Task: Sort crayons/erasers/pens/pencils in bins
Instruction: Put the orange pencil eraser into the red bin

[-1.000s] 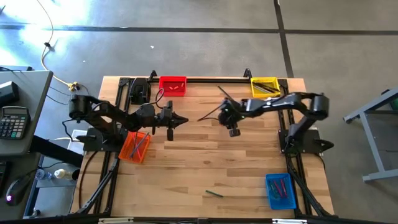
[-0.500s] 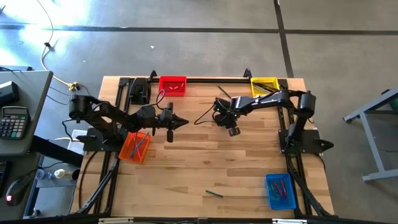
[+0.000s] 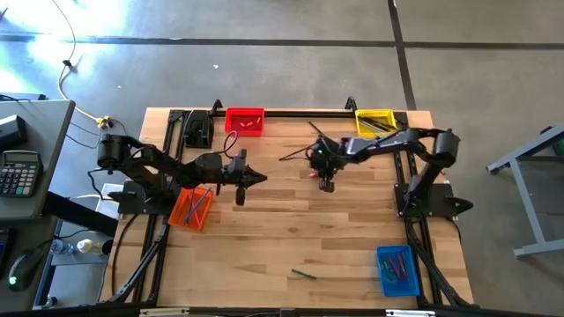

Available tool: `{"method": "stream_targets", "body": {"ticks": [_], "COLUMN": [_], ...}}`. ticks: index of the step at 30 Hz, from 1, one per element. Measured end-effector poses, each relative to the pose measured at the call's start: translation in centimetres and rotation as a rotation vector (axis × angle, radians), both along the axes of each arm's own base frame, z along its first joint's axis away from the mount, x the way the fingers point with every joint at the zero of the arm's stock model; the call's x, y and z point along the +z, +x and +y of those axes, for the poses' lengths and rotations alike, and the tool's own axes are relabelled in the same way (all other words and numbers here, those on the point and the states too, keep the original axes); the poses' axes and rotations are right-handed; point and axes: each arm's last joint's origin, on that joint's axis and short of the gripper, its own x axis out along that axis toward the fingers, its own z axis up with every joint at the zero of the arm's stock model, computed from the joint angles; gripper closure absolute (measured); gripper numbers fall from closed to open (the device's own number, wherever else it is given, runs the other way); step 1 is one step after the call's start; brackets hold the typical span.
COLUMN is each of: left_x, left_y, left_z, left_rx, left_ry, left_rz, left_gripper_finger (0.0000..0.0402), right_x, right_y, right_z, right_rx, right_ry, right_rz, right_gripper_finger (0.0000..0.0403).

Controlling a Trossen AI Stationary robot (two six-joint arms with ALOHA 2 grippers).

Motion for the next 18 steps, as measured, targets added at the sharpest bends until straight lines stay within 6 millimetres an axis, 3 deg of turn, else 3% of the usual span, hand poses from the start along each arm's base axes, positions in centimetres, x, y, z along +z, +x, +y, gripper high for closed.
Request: {"method": "stream_targets", "body": {"ticks": [7, 11, 18], "left_x": [0.0, 0.3, 1.6], "left_y": [0.7, 1.6, 2.7], "left_z": [-0.5, -0.7, 0.0], "left_rx": [-0.030, -0.011, 0.079], "left_ry": [-0.004, -0.161, -0.496], "left_rz": [0.042, 0.053, -0.043], "left_gripper_finger": [0.0357, 0.0320, 0.0278], "right_x": [0.3, 1.2, 3.9], "right_y": [-0.6, 0.5, 2.5], "right_z": [2.9, 5.3, 7.5], "right_rx": [-0.215, -0.211, -0.170], "right_ry": [-0.018, -0.145, -0.403], "right_rz": [-0.421, -0.597, -0.705], "right_gripper_finger": [0.0400, 0.0401, 0.0402]}}
